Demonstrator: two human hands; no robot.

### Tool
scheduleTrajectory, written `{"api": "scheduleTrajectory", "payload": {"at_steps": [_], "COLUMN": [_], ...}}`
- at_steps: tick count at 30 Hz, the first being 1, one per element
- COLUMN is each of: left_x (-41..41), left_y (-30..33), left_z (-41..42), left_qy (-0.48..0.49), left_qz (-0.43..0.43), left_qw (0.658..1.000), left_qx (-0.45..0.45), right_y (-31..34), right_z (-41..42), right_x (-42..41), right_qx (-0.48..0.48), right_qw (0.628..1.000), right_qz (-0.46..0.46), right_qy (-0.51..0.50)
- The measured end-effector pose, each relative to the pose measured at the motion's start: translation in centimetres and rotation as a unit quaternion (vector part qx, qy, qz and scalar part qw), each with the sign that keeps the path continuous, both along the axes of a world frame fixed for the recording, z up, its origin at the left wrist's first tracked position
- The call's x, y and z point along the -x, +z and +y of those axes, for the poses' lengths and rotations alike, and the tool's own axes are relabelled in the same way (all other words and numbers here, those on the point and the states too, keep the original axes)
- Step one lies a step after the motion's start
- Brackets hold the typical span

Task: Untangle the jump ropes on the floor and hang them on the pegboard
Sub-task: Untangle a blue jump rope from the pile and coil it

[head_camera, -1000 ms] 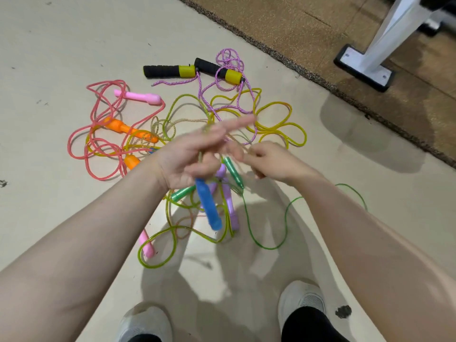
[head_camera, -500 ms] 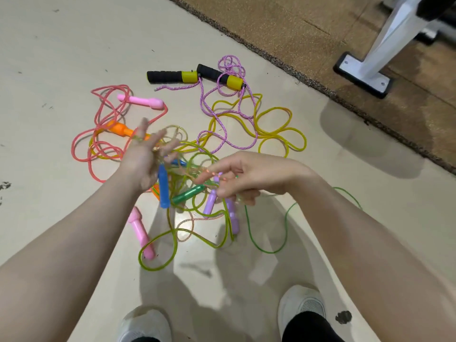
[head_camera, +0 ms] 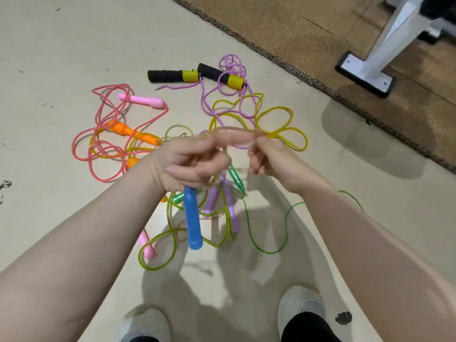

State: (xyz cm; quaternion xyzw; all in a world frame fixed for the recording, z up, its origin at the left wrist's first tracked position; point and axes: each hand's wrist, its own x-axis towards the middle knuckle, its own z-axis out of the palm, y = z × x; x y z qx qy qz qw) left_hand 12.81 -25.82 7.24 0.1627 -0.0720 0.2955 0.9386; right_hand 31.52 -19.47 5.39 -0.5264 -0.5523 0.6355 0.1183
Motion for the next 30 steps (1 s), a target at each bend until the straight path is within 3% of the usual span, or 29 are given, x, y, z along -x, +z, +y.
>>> {"api": "scheduleTrajectory", "payload": {"at_steps": [3, 5, 6, 8, 10, 11, 13, 15, 19, 23, 25, 27, 30], "left_x": [1.8, 2.8, 3.1, 3.8, 4.8, 5.5, 6.8, 6.5, 3.7, 1.3, 0.2, -0.7, -1.4], "left_y": [-1.6, -2.3, -2.6, -3.1, -3.4, -3.6, -4.6, -5.2, -4.9, -2.2, -0.7, 0.5, 0.7], "left_z": [0.5, 0.5, 0.6, 0.7, 1.1, 1.3, 1.1, 0.3, -0.5, -0.2, 0.3, 0.5, -0.2], "left_qy": [0.152, 0.257, 0.323, 0.472, 0.567, 0.590, 0.601, 0.572, 0.458, 0.251, 0.148, 0.054, -0.033], "left_qz": [-0.046, -0.022, 0.015, 0.144, 0.216, 0.238, 0.320, 0.416, 0.552, 0.652, 0.610, 0.516, 0.328], "left_qw": [0.984, 0.953, 0.925, 0.830, 0.745, 0.716, 0.668, 0.644, 0.677, 0.716, 0.778, 0.852, 0.937], "left_qx": [0.085, 0.158, 0.199, 0.259, 0.277, 0.287, 0.300, 0.292, 0.165, 0.020, -0.036, -0.065, -0.115], "right_y": [-0.6, 0.3, 1.0, 2.8, 4.7, 5.4, 6.0, 5.4, 3.6, 3.9, 4.0, 3.8, 3.2], "right_z": [-1.2, -1.3, -1.2, -0.8, -0.2, 0.0, 0.4, 0.7, 1.4, 2.3, 2.7, 3.0, 2.9], "right_x": [-0.1, 0.1, 0.4, 1.2, 1.8, 1.9, 1.5, 0.5, -1.0, -1.4, -0.8, -0.6, -0.4], "right_qx": [0.015, -0.022, -0.031, -0.036, -0.027, -0.009, 0.032, 0.081, 0.223, 0.183, 0.115, 0.042, -0.141], "right_qw": [0.978, 0.953, 0.942, 0.917, 0.895, 0.899, 0.920, 0.926, 0.897, 0.873, 0.883, 0.908, 0.976], "right_qz": [-0.086, -0.115, -0.119, -0.140, -0.168, -0.141, -0.001, 0.153, 0.321, 0.437, 0.455, 0.413, 0.162], "right_qy": [0.189, 0.279, 0.312, 0.373, 0.411, 0.415, 0.391, 0.336, 0.205, 0.118, 0.022, -0.061, -0.043]}}
